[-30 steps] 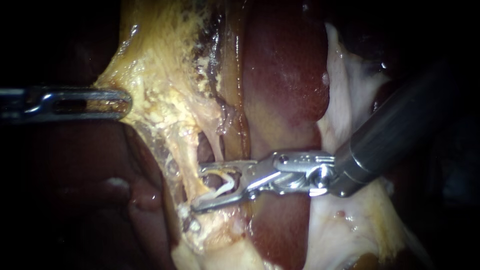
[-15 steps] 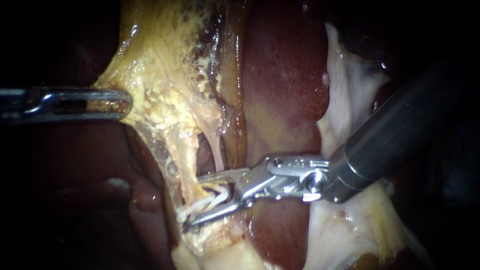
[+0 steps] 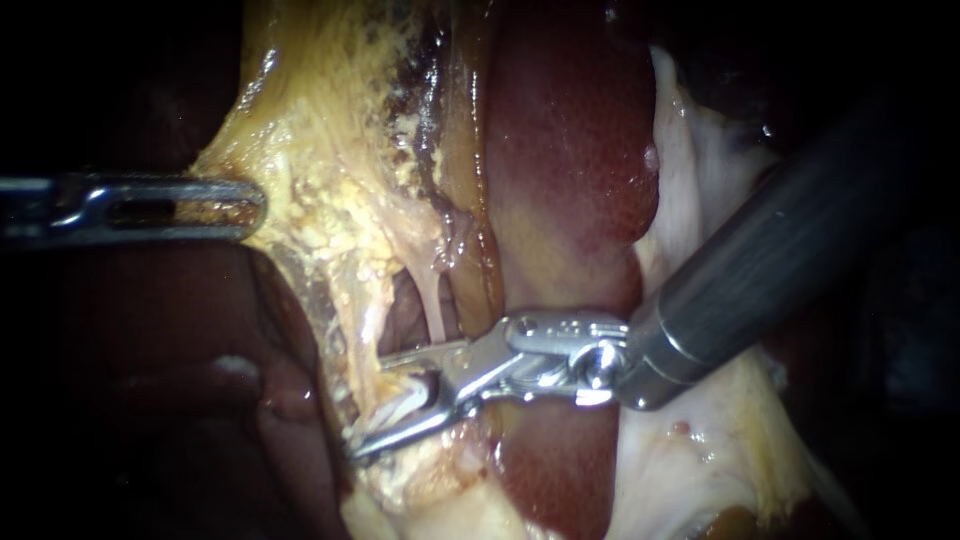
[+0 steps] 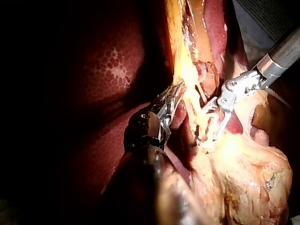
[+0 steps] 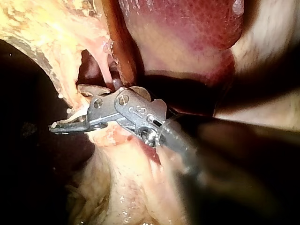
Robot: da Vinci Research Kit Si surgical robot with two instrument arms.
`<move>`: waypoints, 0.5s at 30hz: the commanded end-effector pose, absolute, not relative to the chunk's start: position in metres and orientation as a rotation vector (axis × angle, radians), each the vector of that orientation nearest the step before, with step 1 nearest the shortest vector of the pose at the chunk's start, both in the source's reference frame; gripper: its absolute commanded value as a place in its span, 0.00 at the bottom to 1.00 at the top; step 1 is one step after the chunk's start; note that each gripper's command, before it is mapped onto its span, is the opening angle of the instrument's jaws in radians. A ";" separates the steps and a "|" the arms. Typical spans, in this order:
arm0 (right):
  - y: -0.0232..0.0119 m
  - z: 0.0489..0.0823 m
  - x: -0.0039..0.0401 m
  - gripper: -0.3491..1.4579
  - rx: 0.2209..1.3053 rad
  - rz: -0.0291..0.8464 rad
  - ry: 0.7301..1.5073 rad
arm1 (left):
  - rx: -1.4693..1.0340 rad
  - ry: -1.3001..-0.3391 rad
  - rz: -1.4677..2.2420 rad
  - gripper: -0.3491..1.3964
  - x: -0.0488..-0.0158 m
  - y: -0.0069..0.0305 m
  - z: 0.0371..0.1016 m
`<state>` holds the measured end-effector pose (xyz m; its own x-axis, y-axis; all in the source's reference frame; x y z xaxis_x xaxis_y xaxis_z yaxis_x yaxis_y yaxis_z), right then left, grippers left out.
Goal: Clipping second clip left tube
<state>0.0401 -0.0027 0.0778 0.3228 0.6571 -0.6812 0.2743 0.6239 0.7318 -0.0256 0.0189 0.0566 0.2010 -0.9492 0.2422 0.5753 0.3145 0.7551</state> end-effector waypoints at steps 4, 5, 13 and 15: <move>-0.0026 0.0778 0.0402 0.43 0.917 0.301 1.259 | 0.580 -0.782 -1.152 0.00 -0.0257 0.0189 0.0567; -0.0026 0.0778 0.0402 0.43 0.918 0.301 1.262 | 0.580 -0.782 -1.152 0.00 -0.0257 0.0189 0.0567; -0.0026 0.0779 0.0398 0.16 0.923 0.295 1.262 | 0.580 -0.782 -1.152 0.00 -0.0257 0.0189 0.0567; -0.0025 0.0780 0.0396 0.00 0.918 0.299 1.262 | 0.580 -0.782 -1.152 0.00 -0.0256 0.0189 0.0566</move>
<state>0.0395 -0.0025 0.0780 0.3198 0.6561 -0.6835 0.2733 0.6268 0.7296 -0.0257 0.0189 0.0567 0.2004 -0.9494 0.2420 0.5760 0.3140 0.7548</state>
